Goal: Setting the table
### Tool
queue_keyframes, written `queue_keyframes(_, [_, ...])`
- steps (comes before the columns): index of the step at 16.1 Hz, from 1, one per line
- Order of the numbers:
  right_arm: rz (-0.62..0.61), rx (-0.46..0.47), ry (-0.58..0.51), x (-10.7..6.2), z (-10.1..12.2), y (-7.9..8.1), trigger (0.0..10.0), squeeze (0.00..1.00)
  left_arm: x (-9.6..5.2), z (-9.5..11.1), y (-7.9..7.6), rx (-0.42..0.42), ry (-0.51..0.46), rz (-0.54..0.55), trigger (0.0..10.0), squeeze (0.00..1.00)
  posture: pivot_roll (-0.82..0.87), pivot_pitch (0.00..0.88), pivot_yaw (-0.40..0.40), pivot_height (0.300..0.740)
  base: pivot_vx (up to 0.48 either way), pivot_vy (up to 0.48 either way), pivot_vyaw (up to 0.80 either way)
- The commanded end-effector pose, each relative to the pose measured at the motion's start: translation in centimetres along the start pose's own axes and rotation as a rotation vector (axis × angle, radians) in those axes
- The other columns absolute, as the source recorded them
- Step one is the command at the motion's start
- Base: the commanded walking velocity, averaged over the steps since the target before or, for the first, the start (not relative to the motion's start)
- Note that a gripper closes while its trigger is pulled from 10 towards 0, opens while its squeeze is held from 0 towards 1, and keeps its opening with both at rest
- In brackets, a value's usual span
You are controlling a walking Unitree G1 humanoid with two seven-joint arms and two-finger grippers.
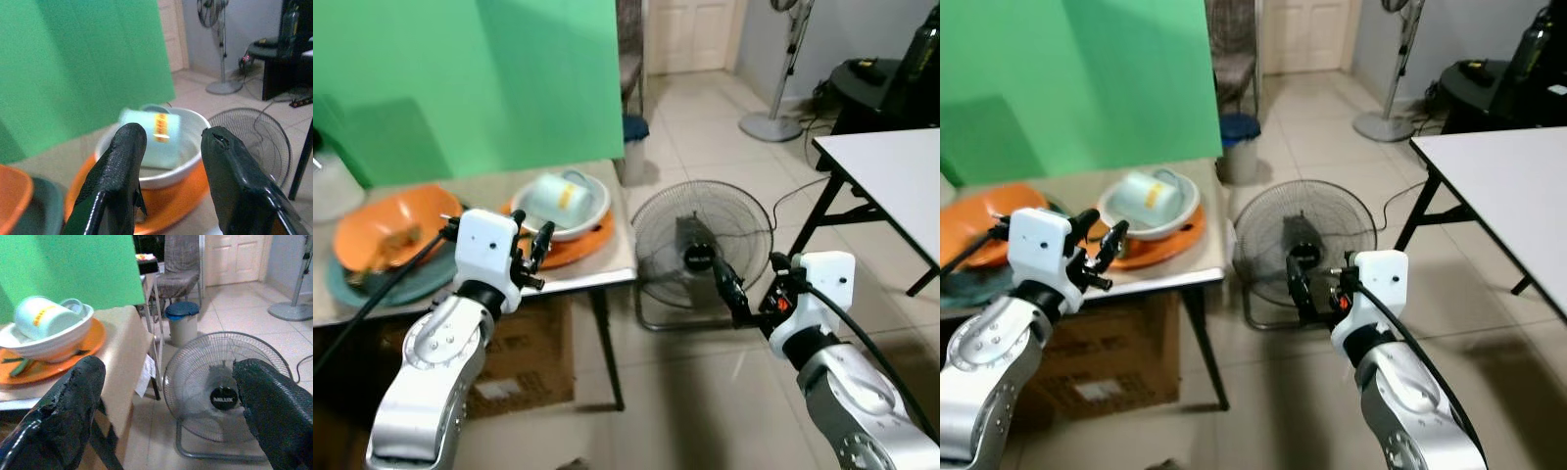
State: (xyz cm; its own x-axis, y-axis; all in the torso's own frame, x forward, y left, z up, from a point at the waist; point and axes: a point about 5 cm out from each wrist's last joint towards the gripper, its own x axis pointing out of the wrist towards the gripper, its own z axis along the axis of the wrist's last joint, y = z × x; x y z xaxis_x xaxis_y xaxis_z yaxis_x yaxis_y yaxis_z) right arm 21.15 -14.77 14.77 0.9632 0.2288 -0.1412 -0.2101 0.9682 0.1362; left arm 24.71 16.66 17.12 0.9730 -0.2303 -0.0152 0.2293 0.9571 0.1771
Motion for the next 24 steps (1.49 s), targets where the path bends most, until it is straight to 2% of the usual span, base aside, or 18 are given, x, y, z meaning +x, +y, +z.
queue_keyframes(1, [0.027,0.010,-0.008,0.2,0.1,0.6,10.0,1.00,-0.2,-0.2,0.5,0.010,0.015,0.017,10.0,0.00,0.09,0.000,0.044,0.740,0.000,0.416,0.00])
queue_keyframes(12, [0.047,0.015,-0.013,0.7,0.0,0.8,10.0,1.00,-0.3,0.0,0.8,0.021,0.017,0.022,10.0,0.00,0.11,0.000,0.048,0.740,0.000,0.417,0.00])
queue_keyframes(14, [0.067,-0.007,-0.008,1.0,0.2,0.9,10.0,1.00,-0.1,0.2,1.0,-0.007,0.018,0.042,10.0,0.00,0.11,0.000,0.054,0.740,0.000,0.377,0.00])
queue_keyframes(16, [0.101,-0.021,-0.011,1.2,0.7,0.9,10.0,1.00,0.1,0.6,1.0,-0.042,0.001,0.053,10.0,0.00,0.11,0.000,0.054,0.740,0.000,0.000,0.00])
queue_keyframes(20, [0.120,-0.003,-0.041,1.8,1.5,0.9,10.0,1.00,0.6,1.0,1.3,-0.039,-0.002,0.084,10.0,0.00,0.11,0.000,0.053,0.740,0.000,0.000,0.00])
queue_keyframes(24, [0.174,-0.028,-0.029,2.4,1.7,1.1,10.0,1.00,0.8,1.3,1.2,-0.019,0.005,0.063,10.0,0.00,0.11,0.000,0.053,0.740,0.000,0.000,0.80])
